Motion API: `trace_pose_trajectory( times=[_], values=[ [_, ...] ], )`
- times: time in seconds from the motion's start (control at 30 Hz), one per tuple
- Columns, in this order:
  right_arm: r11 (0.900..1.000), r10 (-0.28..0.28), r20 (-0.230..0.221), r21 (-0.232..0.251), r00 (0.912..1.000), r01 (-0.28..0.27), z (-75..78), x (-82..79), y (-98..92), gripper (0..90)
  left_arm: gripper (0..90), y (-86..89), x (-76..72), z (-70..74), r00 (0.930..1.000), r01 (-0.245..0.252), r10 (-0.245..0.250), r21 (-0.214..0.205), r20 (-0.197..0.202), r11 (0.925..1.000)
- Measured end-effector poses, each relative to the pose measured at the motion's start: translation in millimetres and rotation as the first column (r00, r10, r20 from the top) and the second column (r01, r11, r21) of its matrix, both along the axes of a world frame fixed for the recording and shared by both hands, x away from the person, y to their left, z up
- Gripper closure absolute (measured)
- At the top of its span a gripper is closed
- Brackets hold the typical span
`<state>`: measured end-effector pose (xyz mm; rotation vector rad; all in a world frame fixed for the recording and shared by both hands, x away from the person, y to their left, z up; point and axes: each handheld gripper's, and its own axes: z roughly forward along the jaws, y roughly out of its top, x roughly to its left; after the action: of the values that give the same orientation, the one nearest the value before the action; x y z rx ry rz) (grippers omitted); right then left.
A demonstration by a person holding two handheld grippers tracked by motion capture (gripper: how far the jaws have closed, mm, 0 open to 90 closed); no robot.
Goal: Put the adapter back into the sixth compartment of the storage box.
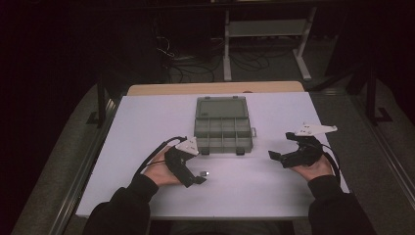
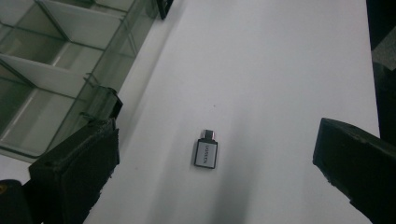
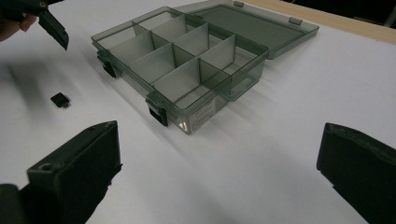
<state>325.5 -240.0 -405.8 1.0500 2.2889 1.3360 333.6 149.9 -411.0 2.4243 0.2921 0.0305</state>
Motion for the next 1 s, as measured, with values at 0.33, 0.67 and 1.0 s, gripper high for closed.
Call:
trace_pose_trajectory(
  times=[0.33,0.67,1.0],
  values=[
    [1.0000,0.006,-0.003,0.000,1.0000,-0.006,-0.4,0.4,0.5,0.0,14.1,-0.1,7.5,-12.0,0.9991,0.020,-0.019,0.024,-0.037,0.9995],
    [1.0000,0.008,-0.006,0.003,0.9999,-0.008,-0.5,0.5,0.7,0.0,29.5,-1.6,10.4,-17.8,0.9988,0.034,-0.032,0.045,-0.038,0.9984],
    [1.0000,0.009,-0.007,0.002,0.9999,-0.009,-0.6,0.5,1.1,0.0,43.9,-5.1,9.5,-21.4,0.9979,0.058,-0.055,0.067,-0.033,0.9961]
  ],
)
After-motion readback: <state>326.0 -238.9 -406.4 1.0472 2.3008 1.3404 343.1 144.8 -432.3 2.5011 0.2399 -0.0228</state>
